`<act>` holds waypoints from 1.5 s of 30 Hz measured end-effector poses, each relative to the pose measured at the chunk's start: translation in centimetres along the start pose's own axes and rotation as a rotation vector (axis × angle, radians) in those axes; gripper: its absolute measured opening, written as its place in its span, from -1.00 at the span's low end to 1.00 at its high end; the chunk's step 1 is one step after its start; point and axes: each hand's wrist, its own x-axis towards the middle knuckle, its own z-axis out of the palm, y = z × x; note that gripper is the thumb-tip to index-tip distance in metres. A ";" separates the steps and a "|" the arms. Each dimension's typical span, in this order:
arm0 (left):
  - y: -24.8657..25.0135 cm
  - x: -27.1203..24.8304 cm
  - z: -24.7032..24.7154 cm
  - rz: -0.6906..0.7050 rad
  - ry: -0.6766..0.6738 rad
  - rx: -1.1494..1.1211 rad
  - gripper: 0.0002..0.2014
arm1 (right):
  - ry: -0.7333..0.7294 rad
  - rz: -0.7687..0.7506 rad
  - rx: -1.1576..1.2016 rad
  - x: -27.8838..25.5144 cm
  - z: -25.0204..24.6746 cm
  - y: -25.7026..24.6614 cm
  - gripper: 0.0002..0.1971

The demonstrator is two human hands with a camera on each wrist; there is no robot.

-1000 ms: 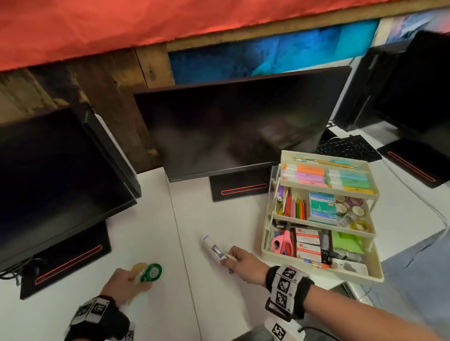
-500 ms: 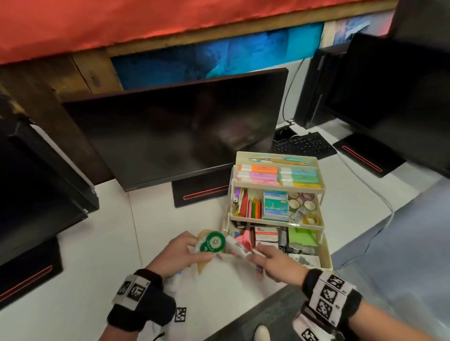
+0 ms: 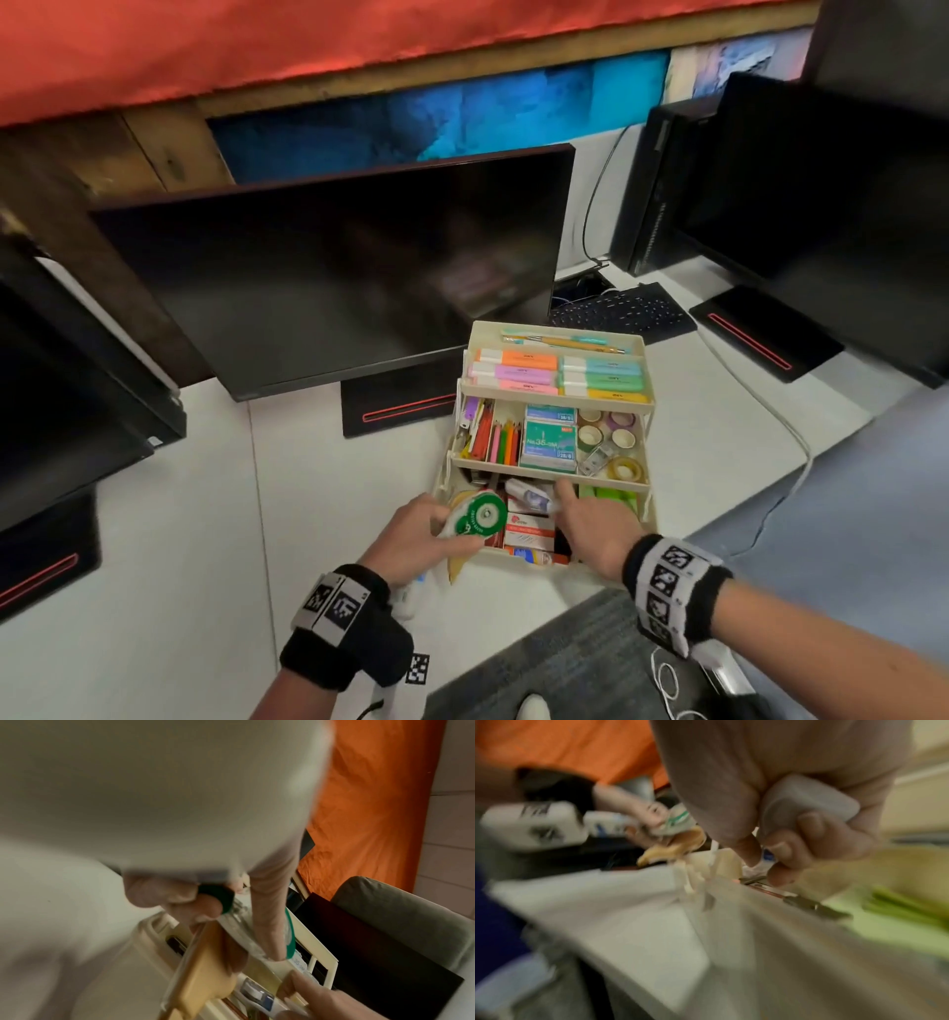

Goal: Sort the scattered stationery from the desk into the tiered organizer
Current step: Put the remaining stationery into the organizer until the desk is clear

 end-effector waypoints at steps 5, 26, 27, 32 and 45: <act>-1.3 -0.7 -0.5 -0.043 0.026 -0.026 -0.73 | -0.015 -0.057 -0.365 0.9 -0.5 -1.7 -0.65; -2.2 -1.2 0.0 -0.059 0.059 -0.137 -0.75 | -0.028 -0.171 0.086 2.4 0.1 0.5 -0.77; -2.1 -1.2 0.0 -0.062 0.063 -0.143 -0.74 | -0.054 -0.140 0.243 2.3 -0.1 1.1 -0.79; -1.5 -0.8 0.2 -0.048 0.062 -0.157 -0.79 | -0.320 0.182 1.027 1.4 -2.1 3.9 -0.62; -0.1 -0.3 -0.3 -0.048 0.107 -0.298 -0.78 | -0.321 0.166 0.692 0.5 -2.2 4.1 -0.75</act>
